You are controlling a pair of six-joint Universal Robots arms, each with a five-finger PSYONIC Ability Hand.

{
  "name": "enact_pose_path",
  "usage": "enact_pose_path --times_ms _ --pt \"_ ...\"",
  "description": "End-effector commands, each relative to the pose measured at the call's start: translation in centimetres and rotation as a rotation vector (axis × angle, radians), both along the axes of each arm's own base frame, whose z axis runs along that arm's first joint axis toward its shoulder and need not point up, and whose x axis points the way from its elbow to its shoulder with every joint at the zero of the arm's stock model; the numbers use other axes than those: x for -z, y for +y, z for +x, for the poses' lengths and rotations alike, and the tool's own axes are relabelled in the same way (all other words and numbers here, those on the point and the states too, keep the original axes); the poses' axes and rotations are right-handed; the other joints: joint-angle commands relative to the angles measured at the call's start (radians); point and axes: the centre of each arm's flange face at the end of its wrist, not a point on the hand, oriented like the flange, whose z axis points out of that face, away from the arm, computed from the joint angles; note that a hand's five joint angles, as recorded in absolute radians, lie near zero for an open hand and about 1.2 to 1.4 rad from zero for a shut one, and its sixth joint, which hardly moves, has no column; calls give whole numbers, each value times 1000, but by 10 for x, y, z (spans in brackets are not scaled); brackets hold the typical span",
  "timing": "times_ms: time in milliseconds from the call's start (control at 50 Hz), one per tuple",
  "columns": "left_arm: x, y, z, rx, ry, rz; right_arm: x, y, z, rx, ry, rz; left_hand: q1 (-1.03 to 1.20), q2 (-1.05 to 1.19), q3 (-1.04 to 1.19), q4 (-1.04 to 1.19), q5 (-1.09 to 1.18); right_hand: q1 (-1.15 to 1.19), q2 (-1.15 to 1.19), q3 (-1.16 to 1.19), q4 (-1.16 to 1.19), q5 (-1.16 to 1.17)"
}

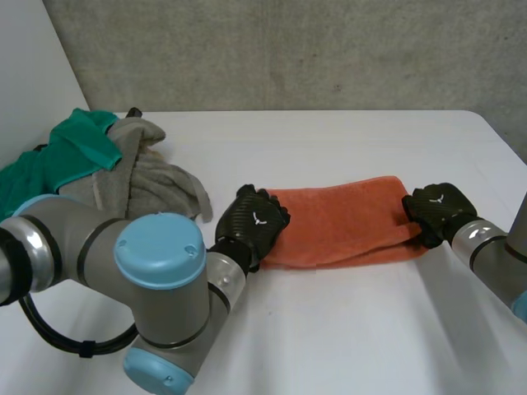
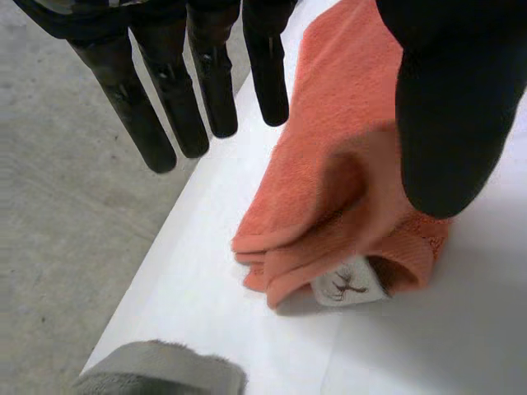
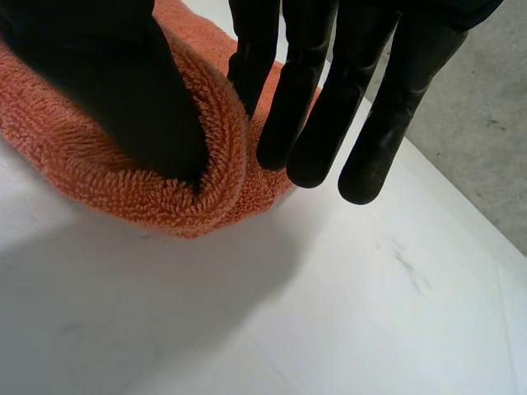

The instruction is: Fold the laundry.

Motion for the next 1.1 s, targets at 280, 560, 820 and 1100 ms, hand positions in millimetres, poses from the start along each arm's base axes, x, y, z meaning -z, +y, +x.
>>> enact_pose_path --times_ms 280,560,820,1100 --pt "-46 -36 35 -176 162 -28 -53 81 137 -553 311 -567 -52 -79 -82 -73 -70 464 224 210 208 241" --pt "-61 -60 29 -208 335 4 -34 126 161 -651 135 -409 -188 -214 -217 -208 -206 -758 -998 -1011 -1013 -981" --pt "-55 -60 -22 -62 473 93 -101 60 84 -197 -507 2 -158 -185 -188 -179 -176 -758 -998 -1011 -1013 -981" --pt "19 -46 -45 -60 294 315 -33 18 80 -64 -377 296 -149 -176 -179 -170 -167 -758 -998 -1011 -1013 -981"
